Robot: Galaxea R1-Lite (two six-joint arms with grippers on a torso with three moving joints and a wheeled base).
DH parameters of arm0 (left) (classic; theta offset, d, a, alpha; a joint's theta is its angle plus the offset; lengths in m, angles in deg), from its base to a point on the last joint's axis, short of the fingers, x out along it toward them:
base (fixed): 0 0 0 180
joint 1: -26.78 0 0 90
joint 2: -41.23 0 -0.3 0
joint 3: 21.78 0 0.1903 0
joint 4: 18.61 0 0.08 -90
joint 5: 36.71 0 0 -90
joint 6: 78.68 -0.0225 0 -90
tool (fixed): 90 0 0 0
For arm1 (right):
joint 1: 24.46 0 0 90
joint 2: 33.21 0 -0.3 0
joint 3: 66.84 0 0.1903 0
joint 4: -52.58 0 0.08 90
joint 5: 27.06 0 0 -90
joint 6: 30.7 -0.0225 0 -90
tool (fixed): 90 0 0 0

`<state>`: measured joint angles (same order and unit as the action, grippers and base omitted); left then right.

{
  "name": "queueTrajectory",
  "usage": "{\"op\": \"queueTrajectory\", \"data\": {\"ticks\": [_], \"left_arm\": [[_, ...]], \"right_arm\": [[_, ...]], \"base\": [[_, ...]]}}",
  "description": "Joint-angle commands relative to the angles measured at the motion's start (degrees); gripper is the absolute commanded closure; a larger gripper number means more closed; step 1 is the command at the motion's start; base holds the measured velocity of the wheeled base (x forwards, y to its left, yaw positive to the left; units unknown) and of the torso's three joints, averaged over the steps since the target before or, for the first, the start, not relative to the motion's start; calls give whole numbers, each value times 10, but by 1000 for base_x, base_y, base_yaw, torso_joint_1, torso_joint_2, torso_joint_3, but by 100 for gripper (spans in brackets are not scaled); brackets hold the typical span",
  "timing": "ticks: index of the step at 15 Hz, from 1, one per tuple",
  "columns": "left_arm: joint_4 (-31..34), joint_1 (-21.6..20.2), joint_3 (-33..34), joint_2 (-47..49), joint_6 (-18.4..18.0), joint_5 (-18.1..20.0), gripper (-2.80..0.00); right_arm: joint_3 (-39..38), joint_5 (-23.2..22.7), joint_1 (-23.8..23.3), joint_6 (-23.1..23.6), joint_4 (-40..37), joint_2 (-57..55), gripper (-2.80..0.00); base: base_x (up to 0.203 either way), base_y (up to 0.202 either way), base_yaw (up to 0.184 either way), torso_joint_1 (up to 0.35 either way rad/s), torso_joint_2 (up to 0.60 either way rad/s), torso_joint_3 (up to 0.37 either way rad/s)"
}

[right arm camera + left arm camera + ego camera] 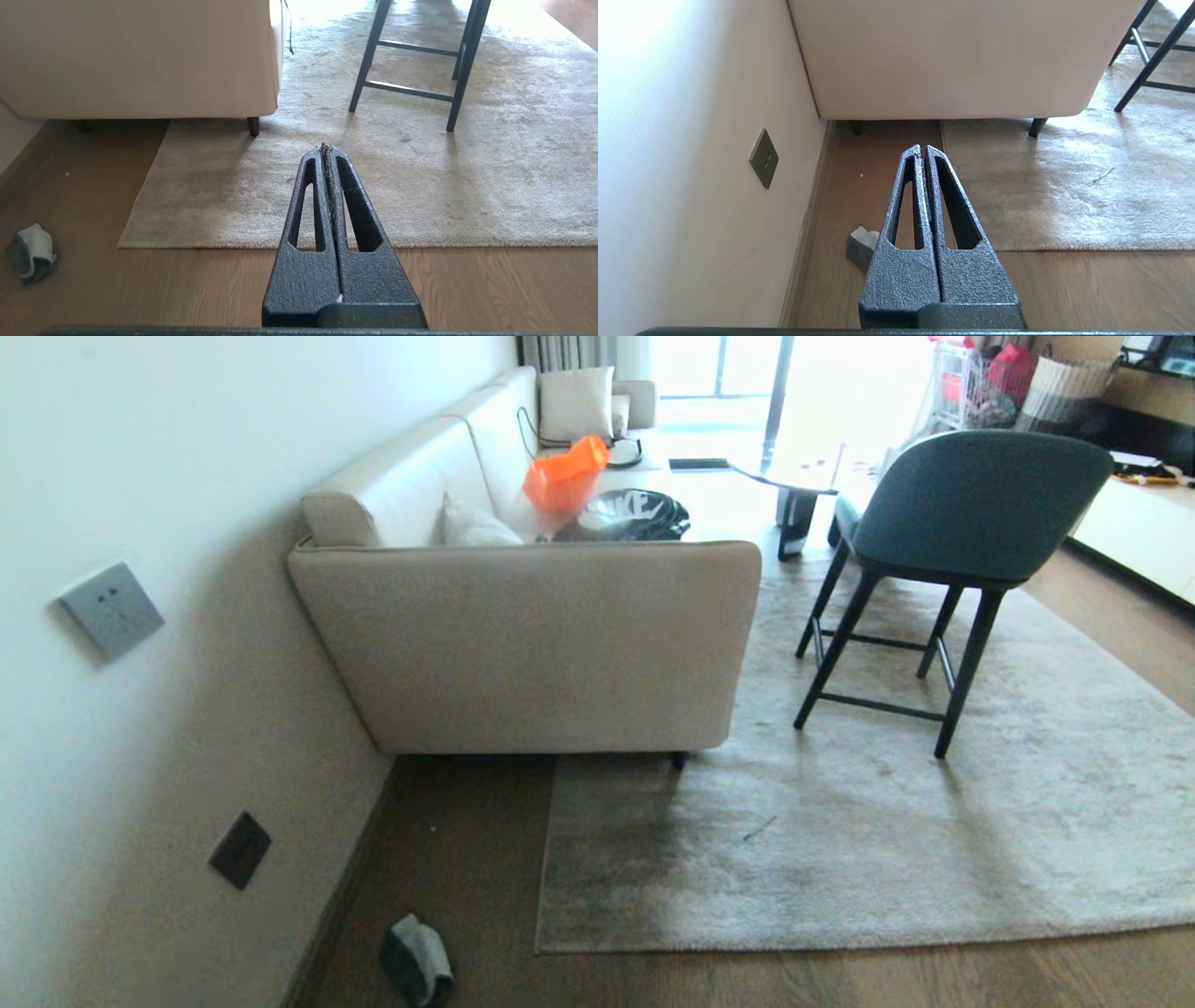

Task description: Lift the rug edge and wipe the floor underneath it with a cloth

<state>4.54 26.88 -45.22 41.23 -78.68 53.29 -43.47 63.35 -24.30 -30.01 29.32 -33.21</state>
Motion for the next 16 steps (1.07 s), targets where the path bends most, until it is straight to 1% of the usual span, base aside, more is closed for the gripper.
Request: {"op": "queueTrajectory", "data": {"ticks": [1, 9, 16], "left_arm": [[0, 0, 0, 0, 1, 0, 0], [0, 0, 0, 0, 0, 0, 0], [0, 0, 0, 0, 0, 0, 0]], "right_arm": [[0, 0, 0, 0, 1, -1, 0], [0, 0, 0, -1, 1, 0, 0], [0, 0, 0, 0, 1, 0, 0]], "base": [[0, 0, 0, -22, -314, -330], [0, 0, 0, 15, -421, -396], [0, 0, 0, 120, -487, -373]]}}
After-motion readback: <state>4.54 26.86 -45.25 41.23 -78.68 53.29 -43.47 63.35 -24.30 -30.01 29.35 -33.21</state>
